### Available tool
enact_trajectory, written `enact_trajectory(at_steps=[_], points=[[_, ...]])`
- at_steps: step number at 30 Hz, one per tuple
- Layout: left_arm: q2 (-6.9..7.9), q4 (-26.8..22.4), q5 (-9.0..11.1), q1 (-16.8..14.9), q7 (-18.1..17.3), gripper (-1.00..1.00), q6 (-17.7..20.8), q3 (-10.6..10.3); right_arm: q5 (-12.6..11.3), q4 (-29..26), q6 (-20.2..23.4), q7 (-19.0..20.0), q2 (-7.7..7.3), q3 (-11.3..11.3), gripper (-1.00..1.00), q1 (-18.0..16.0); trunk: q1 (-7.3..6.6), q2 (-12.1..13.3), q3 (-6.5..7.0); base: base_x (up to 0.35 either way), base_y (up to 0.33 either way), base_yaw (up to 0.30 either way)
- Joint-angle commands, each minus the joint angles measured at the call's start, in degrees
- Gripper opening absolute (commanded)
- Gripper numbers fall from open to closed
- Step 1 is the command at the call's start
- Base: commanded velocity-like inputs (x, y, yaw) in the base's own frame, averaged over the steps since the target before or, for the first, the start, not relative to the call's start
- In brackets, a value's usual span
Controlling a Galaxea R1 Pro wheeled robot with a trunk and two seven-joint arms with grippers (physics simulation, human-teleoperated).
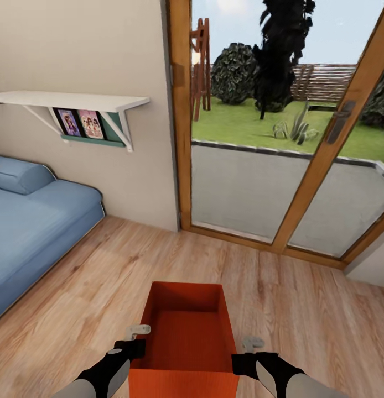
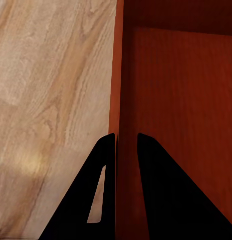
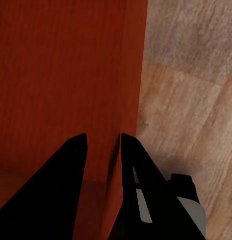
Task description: Move the two storage containers from the living room to the garage. In the garage, place one container on the floor and stack the other container on top of it (either order is fine).
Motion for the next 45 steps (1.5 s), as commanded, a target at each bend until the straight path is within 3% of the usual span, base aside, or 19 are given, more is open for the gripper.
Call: enact_trajectory(at_steps=[1,15,34,45], points=[[0.03,0.14,0.23,-0.02,0.77,-1.0,0.14,-0.94,-0.92,-0.28,0.41,2.54,0.02,-0.1,-1.0,-0.02,0.0,-0.04,-0.05,0.0,0.0,0.261],[0.03,0.14,0.22,0.0,0.77,-1.0,0.14,-0.94,-0.92,-0.28,0.41,2.57,0.02,-0.1,-1.0,-0.04,0.0,-0.04,-0.05,0.0,0.0,0.227],[0.03,0.14,0.18,0.03,0.81,-1.0,0.14,-0.94,-0.92,-0.28,0.41,2.57,0.02,-0.1,-1.0,-0.04,0.0,-0.04,-0.05,-0.007,-0.006,0.011],[-0.05,0.14,0.15,0.02,0.81,-1.0,0.14,-0.98,-0.92,-0.33,0.41,2.57,0.09,-0.09,-1.0,-0.04,0.0,-0.04,-0.16,-0.119,-0.186,0.025]])
